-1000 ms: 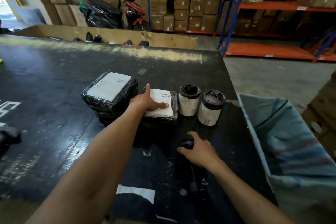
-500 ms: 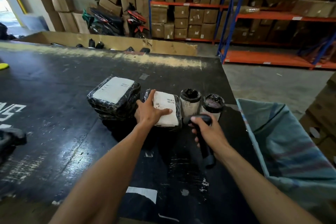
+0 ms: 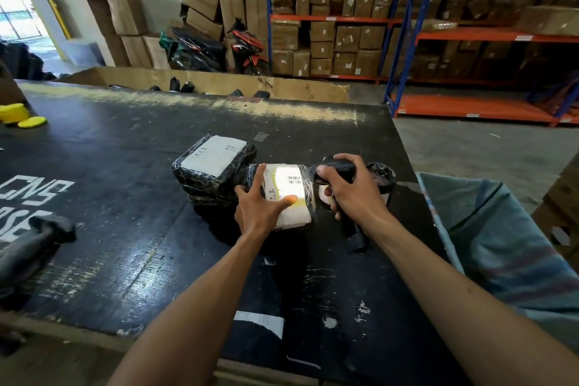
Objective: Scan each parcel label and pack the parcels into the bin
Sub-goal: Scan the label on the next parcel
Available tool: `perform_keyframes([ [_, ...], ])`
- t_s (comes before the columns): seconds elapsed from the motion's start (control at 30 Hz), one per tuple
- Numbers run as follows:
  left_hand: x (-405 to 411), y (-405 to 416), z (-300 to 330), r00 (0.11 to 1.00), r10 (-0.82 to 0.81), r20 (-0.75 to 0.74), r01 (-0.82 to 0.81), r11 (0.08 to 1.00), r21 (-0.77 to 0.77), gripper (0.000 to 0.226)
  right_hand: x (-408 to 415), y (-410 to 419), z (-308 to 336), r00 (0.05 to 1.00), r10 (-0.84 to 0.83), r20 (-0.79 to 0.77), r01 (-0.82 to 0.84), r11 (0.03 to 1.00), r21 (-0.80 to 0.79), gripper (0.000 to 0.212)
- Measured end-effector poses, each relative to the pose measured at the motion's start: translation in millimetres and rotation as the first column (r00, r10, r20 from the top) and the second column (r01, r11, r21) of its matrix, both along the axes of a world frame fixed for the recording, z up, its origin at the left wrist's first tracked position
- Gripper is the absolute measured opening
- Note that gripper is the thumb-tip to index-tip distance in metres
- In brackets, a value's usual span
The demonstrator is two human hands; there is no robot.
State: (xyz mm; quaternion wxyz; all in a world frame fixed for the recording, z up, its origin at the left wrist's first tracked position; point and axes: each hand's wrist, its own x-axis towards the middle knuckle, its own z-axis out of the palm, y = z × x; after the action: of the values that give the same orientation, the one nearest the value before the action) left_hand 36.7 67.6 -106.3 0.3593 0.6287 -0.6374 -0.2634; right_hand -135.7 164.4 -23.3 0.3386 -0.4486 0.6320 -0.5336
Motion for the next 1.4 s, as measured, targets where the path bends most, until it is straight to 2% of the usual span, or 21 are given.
perform_keyframes([
  [0.67,0.7,8.3,16.7,1.0,-0.007,0.025,0.01,0.995,-0.103,0.101,11.9,7.9,12.5,0.991,-0.081,-0.105,0.078,0.997,-0.029,0.05],
  [1.0,4.2,16.1,16.0,1.0,-0.01,0.023,0.012,0.992,-0.124,0.098,13.7,13.6,10.9,0.994,-0.085,-0.071,0.084,0.996,-0.022,0.05],
  [1.1,6.9,17.3,14.7,0.999,0.024,0.045,-0.018,0.991,-0.134,0.098,14.3,13.6,-2.3,0.994,-0.102,-0.044,0.103,0.994,0.027,0.053],
  [1.2,10.6,18.7,13.9,0.996,0.071,0.05,-0.063,0.987,-0.147,0.099,14.6,16.0,-31.0,0.988,-0.123,-0.097,0.134,0.985,0.112,0.056],
  [1.3,16.2,18.9,16.2,0.993,0.114,0.006,-0.112,0.983,-0.146,0.101,11.7,20.5,-70.1,0.973,-0.113,-0.199,0.166,0.948,0.273,0.07],
  [1.4,21.6,19.7,17.2,0.992,0.119,-0.026,-0.122,0.983,-0.136,0.103,10.7,28.3,-102.5,0.97,-0.1,-0.223,0.187,0.892,0.413,0.07],
])
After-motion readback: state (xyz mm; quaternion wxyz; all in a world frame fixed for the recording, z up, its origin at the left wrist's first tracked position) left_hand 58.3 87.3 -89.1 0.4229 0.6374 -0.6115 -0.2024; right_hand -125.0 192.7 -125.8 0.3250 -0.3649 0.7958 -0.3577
